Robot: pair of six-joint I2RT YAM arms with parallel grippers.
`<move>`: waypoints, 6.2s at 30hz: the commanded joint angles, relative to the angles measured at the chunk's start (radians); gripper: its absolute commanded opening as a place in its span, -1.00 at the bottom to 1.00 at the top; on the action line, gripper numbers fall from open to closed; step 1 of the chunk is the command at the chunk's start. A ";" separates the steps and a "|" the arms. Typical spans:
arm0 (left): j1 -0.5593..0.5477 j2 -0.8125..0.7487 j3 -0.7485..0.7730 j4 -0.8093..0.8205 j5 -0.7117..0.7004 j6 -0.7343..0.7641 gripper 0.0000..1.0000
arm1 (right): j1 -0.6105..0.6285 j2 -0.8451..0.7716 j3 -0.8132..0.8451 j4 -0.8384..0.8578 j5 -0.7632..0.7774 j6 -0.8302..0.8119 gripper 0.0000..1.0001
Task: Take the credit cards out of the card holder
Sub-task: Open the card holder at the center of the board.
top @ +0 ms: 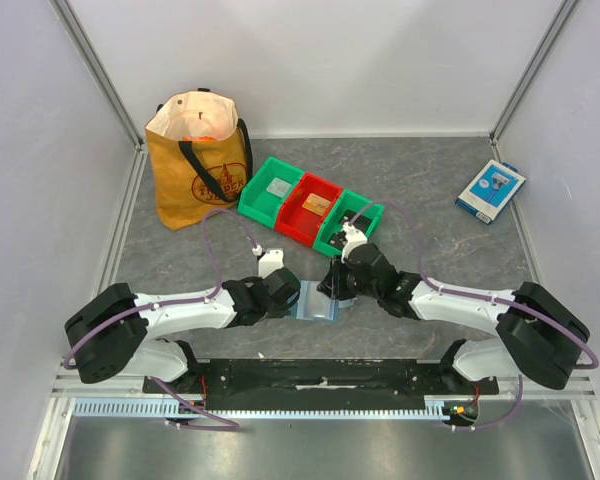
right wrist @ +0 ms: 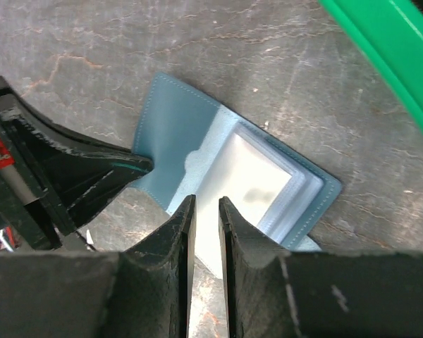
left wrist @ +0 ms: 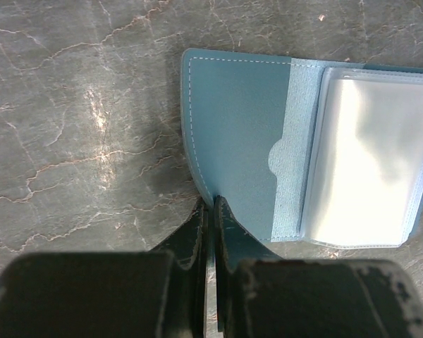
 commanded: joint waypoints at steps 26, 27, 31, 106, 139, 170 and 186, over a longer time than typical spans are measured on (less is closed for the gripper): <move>-0.008 0.022 -0.032 0.063 0.089 -0.053 -0.96 | 0.003 0.097 -0.034 0.073 -0.037 0.083 -0.48; -0.009 0.023 -0.032 0.066 0.092 -0.053 -0.97 | 0.003 0.099 -0.031 0.083 -0.044 0.081 -0.48; -0.009 0.014 -0.038 0.076 0.098 -0.055 -0.97 | 0.004 0.096 -0.016 0.106 -0.086 0.083 -0.48; -0.006 -0.070 -0.107 0.165 0.153 -0.101 -0.67 | -0.003 0.034 0.068 -0.196 0.081 -0.026 -0.29; -0.006 -0.076 -0.119 0.204 0.193 -0.102 -0.68 | -0.002 0.145 0.099 -0.067 -0.109 0.021 -0.48; -0.005 -0.366 -0.229 0.138 0.145 -0.190 0.37 | 0.015 0.145 0.185 -0.013 -0.238 0.060 -0.47; -0.006 -0.791 -0.364 -0.063 0.070 -0.317 0.18 | 0.104 0.292 0.297 -0.027 -0.193 0.032 -0.24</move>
